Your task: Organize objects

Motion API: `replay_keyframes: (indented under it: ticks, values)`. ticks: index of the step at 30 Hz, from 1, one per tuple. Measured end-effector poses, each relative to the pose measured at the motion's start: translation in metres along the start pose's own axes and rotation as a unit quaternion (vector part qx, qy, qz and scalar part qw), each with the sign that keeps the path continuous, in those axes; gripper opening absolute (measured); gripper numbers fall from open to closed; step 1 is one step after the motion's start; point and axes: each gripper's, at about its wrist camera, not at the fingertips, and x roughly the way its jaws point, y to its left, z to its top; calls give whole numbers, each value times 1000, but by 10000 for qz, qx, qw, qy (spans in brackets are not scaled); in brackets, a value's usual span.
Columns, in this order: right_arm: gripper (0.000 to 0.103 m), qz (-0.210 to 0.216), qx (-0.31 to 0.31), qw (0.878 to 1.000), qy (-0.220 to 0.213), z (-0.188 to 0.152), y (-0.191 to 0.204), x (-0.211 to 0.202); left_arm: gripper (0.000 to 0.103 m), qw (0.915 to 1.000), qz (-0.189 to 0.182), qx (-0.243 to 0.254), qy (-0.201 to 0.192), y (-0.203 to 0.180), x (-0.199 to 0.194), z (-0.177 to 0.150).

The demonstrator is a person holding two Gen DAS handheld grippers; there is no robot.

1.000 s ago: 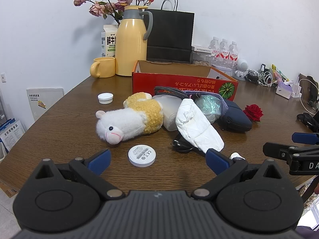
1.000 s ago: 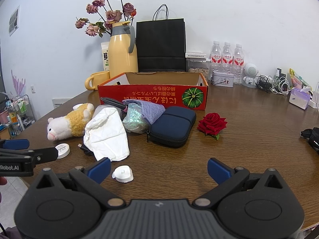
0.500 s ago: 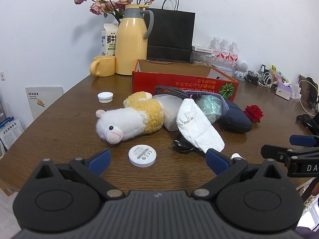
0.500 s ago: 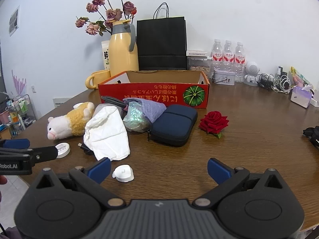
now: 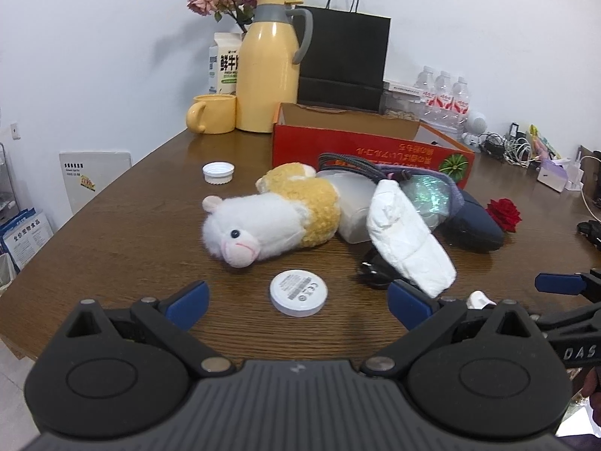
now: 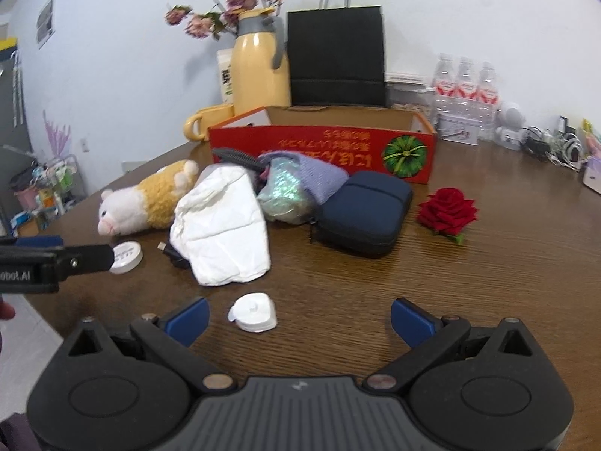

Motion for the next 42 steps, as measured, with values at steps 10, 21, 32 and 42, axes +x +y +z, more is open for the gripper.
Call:
replay_keyframes:
  ticks: [10, 21, 32, 42]
  values:
    - [24, 291, -405, 9988, -24, -2, 13, 9, 103, 10000, 17, 49, 52, 6, 12, -1]
    - [24, 292, -180, 9993, -166, -2, 1, 4, 67, 9995, 54, 199, 243, -6, 35, -1]
    - [24, 270, -121, 9989, -358, 1, -7, 0, 40, 9996, -19, 265, -45, -9, 28, 2]
    - [24, 102, -190, 9942, -1055, 52, -23, 2, 40, 9948, -315, 304, -915, -27, 26, 69]
